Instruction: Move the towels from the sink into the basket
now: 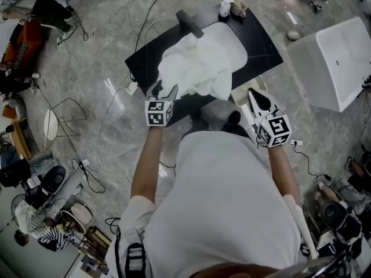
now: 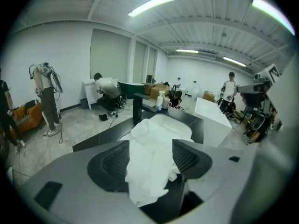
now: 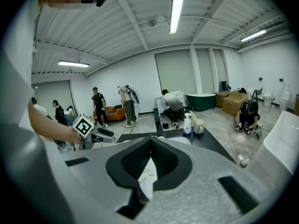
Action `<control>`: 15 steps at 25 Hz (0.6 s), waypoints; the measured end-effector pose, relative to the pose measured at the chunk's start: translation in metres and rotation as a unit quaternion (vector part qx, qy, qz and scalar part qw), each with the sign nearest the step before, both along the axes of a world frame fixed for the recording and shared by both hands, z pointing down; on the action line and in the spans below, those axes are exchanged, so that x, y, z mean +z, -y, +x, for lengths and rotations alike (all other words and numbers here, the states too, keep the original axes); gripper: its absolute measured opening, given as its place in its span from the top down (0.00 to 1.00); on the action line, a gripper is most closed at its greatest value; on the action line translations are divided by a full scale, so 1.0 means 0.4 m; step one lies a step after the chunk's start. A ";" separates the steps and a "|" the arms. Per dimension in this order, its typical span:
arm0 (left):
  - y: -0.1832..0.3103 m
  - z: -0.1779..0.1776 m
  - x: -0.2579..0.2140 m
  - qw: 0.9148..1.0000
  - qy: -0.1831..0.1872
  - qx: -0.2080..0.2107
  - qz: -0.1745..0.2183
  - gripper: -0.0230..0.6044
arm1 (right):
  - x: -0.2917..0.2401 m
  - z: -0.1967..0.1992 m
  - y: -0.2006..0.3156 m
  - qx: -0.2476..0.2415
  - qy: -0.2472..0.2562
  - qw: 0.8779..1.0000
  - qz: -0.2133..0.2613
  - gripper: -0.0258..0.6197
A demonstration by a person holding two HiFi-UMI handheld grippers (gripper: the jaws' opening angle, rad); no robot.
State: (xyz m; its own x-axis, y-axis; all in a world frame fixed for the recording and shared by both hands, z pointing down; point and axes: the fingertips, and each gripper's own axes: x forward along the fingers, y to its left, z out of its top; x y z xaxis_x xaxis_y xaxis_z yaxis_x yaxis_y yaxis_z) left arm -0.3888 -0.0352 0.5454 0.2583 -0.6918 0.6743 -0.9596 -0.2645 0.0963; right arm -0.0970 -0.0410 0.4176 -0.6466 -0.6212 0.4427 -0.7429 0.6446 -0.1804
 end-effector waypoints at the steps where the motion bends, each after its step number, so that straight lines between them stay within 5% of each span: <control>1: 0.010 -0.005 0.027 1.000 0.005 0.007 -0.011 0.51 | 0.009 -0.010 0.001 0.000 -0.003 1.000 -0.004 0.96; 15: 0.147 -0.069 0.382 0.981 0.070 0.126 -0.128 0.23 | 0.134 -0.132 0.001 0.027 -0.023 0.997 -0.062 0.96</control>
State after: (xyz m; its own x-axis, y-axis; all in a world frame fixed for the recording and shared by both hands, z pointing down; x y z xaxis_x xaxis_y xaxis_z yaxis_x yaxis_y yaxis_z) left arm -0.4165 -0.0939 0.6981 0.2919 -0.4210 0.8588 -0.8749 -0.4803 0.0619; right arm -0.1496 -0.0413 0.4714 -0.5905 -0.5932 0.5472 -0.7855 0.5780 -0.2211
